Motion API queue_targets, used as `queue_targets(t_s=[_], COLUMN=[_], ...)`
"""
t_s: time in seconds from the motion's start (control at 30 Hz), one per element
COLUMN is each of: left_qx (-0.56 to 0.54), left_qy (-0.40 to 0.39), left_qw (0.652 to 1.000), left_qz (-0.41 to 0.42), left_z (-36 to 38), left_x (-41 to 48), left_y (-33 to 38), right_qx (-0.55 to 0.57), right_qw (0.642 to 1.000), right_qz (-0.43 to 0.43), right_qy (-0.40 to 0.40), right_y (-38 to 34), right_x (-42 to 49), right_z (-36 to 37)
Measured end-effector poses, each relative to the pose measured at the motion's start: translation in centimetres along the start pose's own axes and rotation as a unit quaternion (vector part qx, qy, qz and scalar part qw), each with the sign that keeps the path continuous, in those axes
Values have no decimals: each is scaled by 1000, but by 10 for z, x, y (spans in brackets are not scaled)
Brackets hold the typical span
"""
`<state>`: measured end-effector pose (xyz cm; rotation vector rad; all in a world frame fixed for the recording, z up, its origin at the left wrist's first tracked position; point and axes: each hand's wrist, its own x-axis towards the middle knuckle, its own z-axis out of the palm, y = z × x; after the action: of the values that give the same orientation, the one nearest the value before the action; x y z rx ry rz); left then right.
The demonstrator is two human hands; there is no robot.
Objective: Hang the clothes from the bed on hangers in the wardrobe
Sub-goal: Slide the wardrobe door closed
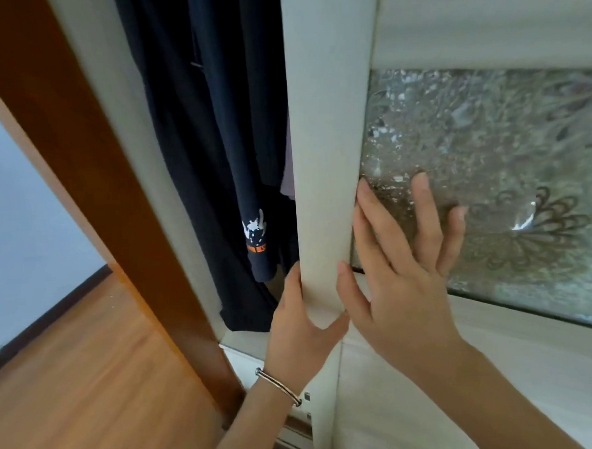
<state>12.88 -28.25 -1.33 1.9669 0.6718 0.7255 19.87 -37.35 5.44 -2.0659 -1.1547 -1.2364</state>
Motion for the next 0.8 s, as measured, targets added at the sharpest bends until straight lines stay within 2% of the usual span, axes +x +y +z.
queue_targets(t_s=[0.1,0.2,0.3,0.43,0.6,0.8], left_qx=[15,90,183,237,247,163], left_qy=[18,58,85,154,235,273], left_qw=[1000,994,979,958,938,940], left_qz=[-19,-8,-26,-39,-60,-126], left_z=[-35,-66,-97,-127,-152,-172], left_x=[16,30,43,56,66,80], left_y=[-12,-25,-34,-48,-60,-72], right_qx=[-22,-23,5,50,64,53], right_qw=[997,992,988,979,968,956], right_qz=[-58,-105,-134,-165,-201,-239], right_qy=[-37,-59,-75,-107,-136,-160], right_y=[-28,-49,-71,-96,-125,-151], right_x=[15,32,48,64,80,93], right_z=[17,34,50,66,88,108])
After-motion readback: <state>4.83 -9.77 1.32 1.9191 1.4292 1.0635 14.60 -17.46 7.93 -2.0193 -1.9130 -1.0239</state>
